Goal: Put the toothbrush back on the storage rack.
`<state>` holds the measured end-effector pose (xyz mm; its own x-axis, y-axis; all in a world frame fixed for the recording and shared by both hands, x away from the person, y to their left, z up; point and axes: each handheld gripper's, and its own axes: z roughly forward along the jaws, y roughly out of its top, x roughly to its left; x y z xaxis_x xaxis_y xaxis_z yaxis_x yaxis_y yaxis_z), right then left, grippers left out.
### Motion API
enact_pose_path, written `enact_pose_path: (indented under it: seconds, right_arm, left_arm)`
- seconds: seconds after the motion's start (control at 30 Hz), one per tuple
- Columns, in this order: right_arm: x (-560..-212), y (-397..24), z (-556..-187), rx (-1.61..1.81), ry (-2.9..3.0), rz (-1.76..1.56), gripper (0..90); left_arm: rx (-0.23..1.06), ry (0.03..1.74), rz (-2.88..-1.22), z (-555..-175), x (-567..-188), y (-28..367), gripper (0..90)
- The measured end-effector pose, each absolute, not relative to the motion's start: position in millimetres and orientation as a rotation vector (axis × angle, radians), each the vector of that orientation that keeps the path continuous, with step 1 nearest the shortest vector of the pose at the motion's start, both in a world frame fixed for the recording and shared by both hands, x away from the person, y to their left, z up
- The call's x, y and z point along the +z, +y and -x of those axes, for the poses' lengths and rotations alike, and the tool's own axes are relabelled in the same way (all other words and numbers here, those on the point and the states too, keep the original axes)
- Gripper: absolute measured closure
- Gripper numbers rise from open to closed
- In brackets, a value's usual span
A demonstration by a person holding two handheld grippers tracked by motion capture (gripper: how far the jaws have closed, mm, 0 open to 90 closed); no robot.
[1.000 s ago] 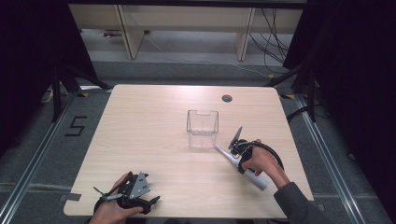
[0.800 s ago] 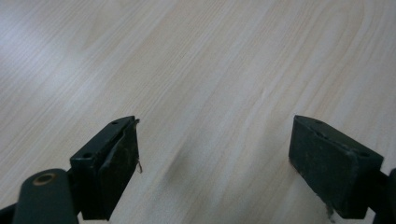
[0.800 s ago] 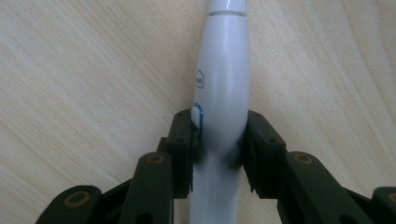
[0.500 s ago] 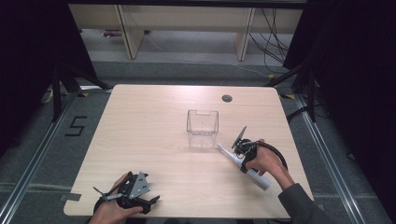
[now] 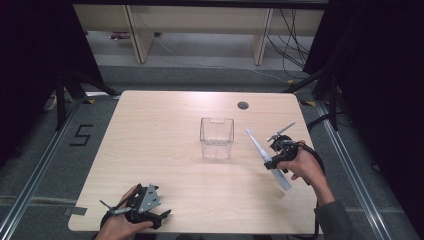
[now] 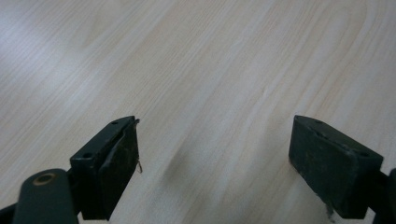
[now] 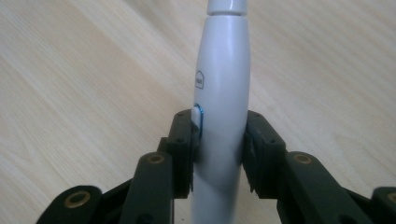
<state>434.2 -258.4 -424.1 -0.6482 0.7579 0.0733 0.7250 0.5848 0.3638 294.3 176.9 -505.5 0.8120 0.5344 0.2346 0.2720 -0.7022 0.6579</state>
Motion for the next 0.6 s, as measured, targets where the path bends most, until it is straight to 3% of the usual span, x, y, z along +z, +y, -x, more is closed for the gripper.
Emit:
enact_pose_path:
  seconds: [0.2,0.6]
  right_arm:
    - [-416.9,-263.2,-434.7,0.683,2.579,-1.353,67.0]
    - [-411.2,-263.7,-441.6,0.952,2.409,-1.198,66.9]
  left_arm:
    - [0.567,0.596,-2.363,-293.7,-505.2,176.1,15.5]
    - [0.566,0.589,-2.362,-293.8,-504.9,176.9,15.5]
